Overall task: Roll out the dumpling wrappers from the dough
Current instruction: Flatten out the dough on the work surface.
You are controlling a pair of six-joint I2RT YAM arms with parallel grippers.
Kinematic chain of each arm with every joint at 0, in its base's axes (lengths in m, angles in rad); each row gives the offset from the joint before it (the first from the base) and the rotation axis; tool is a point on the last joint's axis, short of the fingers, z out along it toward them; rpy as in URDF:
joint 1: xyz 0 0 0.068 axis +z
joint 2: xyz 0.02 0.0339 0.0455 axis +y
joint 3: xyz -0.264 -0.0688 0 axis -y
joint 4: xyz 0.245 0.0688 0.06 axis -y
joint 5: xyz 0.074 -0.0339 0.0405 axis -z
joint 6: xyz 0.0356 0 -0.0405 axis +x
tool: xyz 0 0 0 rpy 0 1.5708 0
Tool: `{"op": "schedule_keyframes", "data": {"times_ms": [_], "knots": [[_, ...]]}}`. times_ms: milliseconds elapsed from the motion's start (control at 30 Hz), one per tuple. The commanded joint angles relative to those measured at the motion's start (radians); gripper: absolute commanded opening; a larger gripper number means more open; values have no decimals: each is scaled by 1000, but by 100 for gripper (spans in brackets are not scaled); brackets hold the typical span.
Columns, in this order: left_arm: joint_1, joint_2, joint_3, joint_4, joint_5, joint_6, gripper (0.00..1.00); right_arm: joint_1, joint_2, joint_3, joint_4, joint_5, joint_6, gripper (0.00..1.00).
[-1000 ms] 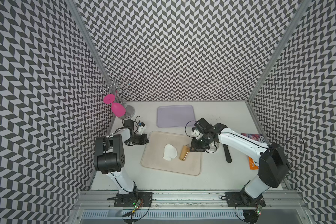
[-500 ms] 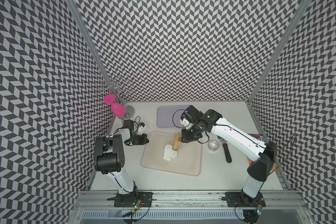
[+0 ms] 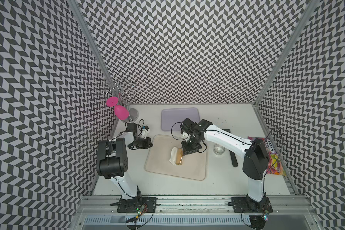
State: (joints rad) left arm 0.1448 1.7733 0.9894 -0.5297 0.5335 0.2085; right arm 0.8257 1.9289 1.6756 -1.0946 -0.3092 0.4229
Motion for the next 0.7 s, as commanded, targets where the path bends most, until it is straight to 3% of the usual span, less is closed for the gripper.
{"op": "schedule_keyframes", "data": {"times_ms": [0,333,667], "knots": [[9,-11,-13,-29,13,21,0,-29,-11,-128,60,6,1,0],[10,-11,-13,-28,13,21,0,-141,-93,-418,106,19,1,0],[11,-11,-13,-27,11,21,0,-196,-159,-538,69,57,-7,0]]}}
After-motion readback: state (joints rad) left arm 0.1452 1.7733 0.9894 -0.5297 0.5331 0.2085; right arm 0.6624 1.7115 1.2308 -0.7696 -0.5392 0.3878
